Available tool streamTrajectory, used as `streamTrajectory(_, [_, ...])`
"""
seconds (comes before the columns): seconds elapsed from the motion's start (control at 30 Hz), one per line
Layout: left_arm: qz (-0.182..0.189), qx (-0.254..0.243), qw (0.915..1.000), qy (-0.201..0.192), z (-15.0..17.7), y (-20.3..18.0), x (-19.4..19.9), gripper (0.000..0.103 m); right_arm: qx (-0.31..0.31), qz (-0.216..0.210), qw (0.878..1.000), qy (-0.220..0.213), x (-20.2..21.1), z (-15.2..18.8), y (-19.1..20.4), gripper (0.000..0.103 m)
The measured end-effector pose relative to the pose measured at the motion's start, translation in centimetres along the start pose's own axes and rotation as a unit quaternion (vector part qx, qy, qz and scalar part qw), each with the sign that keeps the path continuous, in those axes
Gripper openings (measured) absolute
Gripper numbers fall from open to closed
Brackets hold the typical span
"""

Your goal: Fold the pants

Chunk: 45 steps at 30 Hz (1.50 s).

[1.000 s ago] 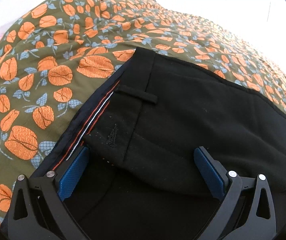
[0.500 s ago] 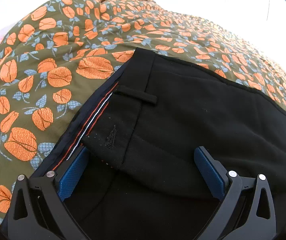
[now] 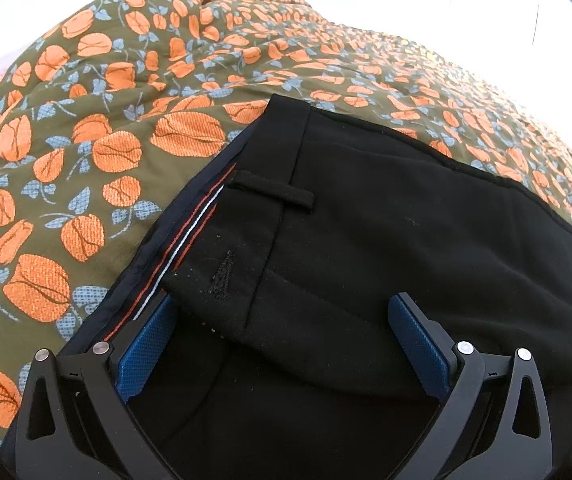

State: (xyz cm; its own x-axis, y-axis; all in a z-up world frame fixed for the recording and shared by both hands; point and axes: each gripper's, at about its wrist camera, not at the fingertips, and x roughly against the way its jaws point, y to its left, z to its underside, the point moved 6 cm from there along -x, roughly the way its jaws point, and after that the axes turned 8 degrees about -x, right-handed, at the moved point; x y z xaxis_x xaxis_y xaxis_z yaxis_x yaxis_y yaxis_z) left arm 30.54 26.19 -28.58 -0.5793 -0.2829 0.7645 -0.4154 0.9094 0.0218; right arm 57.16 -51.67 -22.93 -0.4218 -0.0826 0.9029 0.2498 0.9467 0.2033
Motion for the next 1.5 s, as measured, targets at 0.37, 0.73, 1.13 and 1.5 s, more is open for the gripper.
streamTrajectory(0.37, [-0.006, -0.005, 0.9999, 0.007, -0.1, -0.1, -0.4, 0.103, 0.092, -0.095, 0.981, -0.143, 19.9, 19.5, -0.6, 0.007])
streamTrajectory(0.73, [0.002, 0.012, 0.9974, 0.071, -0.7, -0.1, 1.8, 0.102, -0.021, 0.000, 0.984, -0.175, 23.4, 29.4, -4.9, 0.085])
streamTrajectory(1.13, [0.122, -0.044, 0.9914, 0.014, 8.1, -11.9, 14.0, 0.102, 0.127, -0.163, 0.977, -0.053, 17.3, 38.2, 11.8, 0.085])
streamTrajectory(1.5, [0.096, -0.108, 0.9889, 0.037, 11.2, -12.6, 11.9, 0.102, 0.062, -0.170, 0.984, -0.008, 13.3, 40.3, 9.0, 0.089])
